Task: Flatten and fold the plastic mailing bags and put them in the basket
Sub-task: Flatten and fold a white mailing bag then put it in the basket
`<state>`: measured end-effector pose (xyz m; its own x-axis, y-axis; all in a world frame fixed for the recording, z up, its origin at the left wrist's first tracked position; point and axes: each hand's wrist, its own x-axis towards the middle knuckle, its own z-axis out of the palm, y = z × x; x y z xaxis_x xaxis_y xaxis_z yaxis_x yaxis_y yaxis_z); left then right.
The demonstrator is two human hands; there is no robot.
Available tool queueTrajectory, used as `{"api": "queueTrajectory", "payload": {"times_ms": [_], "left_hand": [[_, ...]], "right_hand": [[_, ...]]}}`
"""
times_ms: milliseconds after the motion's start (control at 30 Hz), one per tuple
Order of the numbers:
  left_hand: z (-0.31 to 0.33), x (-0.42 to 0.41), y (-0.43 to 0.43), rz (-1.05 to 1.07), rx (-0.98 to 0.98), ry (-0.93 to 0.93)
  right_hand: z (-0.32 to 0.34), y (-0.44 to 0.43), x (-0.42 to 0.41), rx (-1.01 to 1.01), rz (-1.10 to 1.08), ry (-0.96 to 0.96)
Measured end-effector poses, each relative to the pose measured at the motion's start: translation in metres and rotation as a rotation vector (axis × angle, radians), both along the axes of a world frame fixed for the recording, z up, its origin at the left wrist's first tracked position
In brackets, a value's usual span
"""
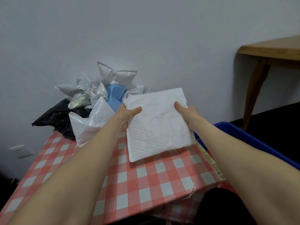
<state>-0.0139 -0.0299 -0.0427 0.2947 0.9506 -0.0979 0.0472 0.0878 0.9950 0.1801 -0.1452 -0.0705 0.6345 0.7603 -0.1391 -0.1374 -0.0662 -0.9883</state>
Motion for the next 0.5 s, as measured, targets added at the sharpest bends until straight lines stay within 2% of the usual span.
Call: {"api": "queueTrajectory", "payload": {"times_ms": [67,167,233,500], "left_hand": [[-0.009,0.0,0.003,0.038,0.07,0.047],[-0.024,-0.002,0.004,0.136,0.225,0.297],[-0.035,-0.003,0.004,0.161,0.239,0.402],[-0.052,-0.005,0.009,0.087,0.216,0.52]], "right_hand": [[-0.008,0.006,0.004,-0.079,-0.025,-0.11],[-0.023,0.012,0.006,-0.253,-0.013,-0.312],[-0.031,0.014,0.002,-0.349,-0.013,-0.414],[-0.045,0.028,0.0,-0.413,-0.046,-0.519]]}}
